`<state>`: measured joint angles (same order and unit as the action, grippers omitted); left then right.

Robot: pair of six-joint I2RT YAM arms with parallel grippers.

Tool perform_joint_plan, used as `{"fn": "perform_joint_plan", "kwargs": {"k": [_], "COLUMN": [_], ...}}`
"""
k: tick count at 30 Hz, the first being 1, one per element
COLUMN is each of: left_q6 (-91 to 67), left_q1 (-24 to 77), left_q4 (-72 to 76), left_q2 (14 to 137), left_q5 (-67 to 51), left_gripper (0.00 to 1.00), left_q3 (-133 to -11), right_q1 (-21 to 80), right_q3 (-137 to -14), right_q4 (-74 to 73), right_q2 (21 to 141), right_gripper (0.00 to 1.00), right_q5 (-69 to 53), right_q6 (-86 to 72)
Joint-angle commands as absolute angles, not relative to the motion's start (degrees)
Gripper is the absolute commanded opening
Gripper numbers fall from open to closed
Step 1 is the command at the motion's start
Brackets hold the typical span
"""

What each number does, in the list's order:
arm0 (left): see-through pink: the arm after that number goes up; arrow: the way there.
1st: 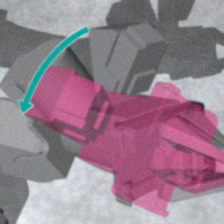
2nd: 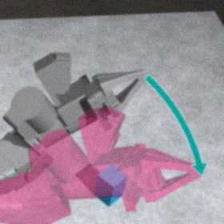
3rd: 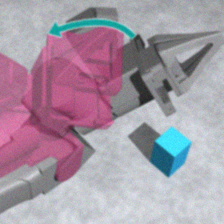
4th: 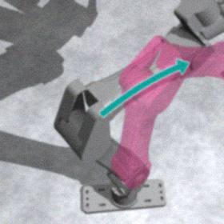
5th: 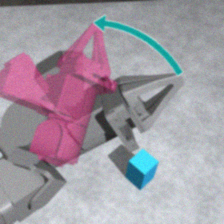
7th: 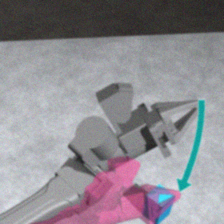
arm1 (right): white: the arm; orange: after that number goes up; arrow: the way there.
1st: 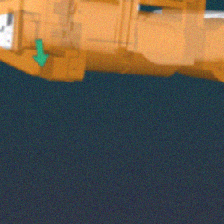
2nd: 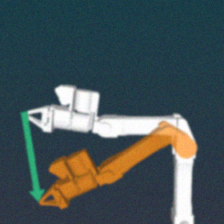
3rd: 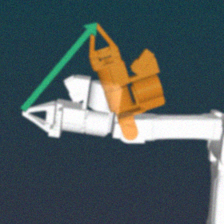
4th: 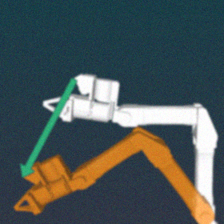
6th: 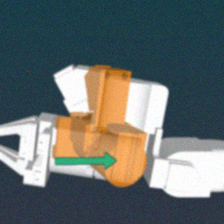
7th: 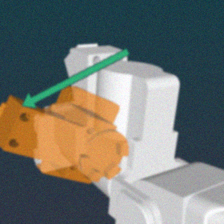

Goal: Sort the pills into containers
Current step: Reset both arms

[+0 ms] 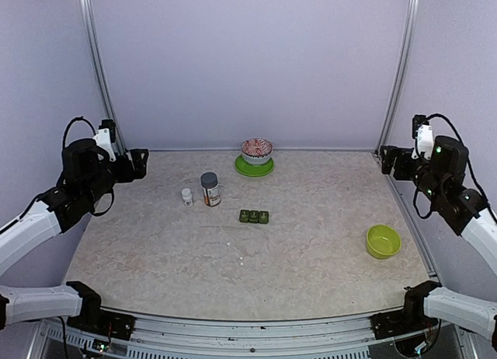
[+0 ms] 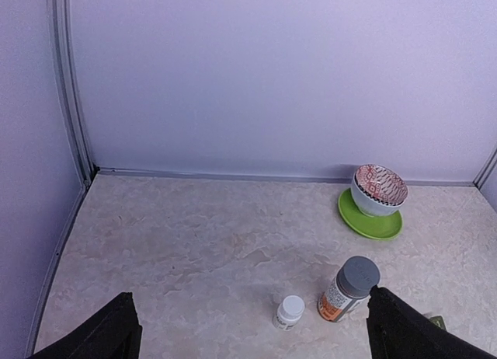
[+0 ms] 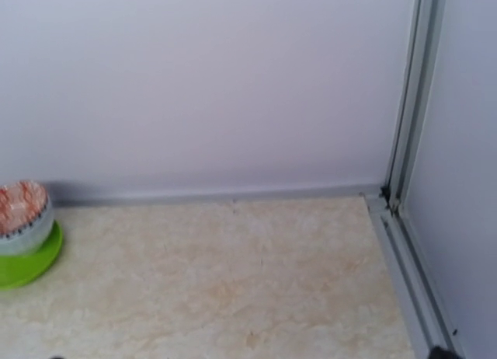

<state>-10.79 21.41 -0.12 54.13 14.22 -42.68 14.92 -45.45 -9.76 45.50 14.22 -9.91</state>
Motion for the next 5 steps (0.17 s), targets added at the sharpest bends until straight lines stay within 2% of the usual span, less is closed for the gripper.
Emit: {"fn": "perform_joint_plan", "kwargs": {"k": [1,5], "left_q6": [-9.9,-10.2], "left_q1": [20.9,20.9], "left_q4": [-0.7,-0.4], "left_q2": [53.3,53.5], "left_q5": [14.4,14.0], "left_gripper": [0.99,0.99], "left_q3": [-42.1,-42.2], "right_q1": [14.7,14.7], "right_q3": [-45.2,-44.9], "right_q4": [-7.9,-7.4], "right_q2": [44.6,45.0], "right_gripper": [1.00,1.00], "right_q5": [15.5,14.3], "right_q6": [-9.5,-9.4]}}
